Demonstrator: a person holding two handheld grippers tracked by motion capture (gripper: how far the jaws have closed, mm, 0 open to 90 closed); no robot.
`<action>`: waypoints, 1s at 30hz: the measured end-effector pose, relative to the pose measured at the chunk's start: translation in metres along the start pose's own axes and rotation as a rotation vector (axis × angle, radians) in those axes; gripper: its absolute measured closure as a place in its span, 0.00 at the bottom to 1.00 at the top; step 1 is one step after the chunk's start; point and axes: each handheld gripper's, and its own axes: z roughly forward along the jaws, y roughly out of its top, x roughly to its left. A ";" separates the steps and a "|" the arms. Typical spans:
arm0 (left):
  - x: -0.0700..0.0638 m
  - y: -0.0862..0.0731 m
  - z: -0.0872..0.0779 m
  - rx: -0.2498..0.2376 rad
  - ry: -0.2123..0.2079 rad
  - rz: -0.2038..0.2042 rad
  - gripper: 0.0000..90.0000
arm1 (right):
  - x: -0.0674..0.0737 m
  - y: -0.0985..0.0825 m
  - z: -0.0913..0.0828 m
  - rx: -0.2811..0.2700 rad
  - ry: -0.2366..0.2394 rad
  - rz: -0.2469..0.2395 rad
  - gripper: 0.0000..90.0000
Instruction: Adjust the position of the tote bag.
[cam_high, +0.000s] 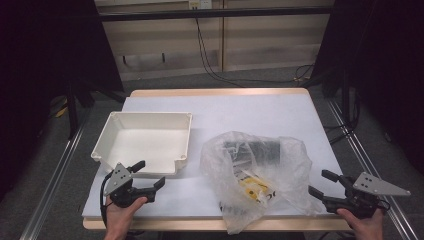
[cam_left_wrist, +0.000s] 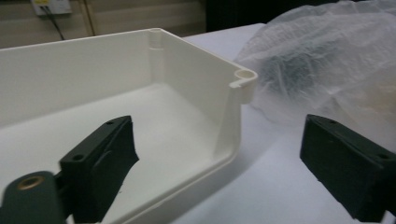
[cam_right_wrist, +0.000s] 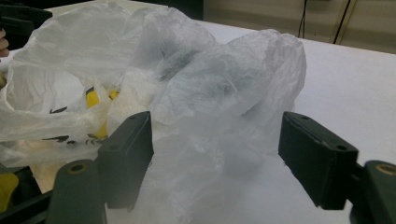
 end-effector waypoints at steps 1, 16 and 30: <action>-0.002 0.001 0.001 0.009 -0.007 0.009 0.16 | 0.001 0.000 0.000 0.001 -0.001 0.001 0.31; -0.023 0.011 0.012 0.067 -0.120 0.051 0.48 | 0.005 0.007 -0.005 0.012 0.081 -0.011 0.61; -0.053 0.021 0.021 0.070 -0.256 0.086 0.62 | 0.028 0.005 -0.005 0.087 0.154 -0.053 0.74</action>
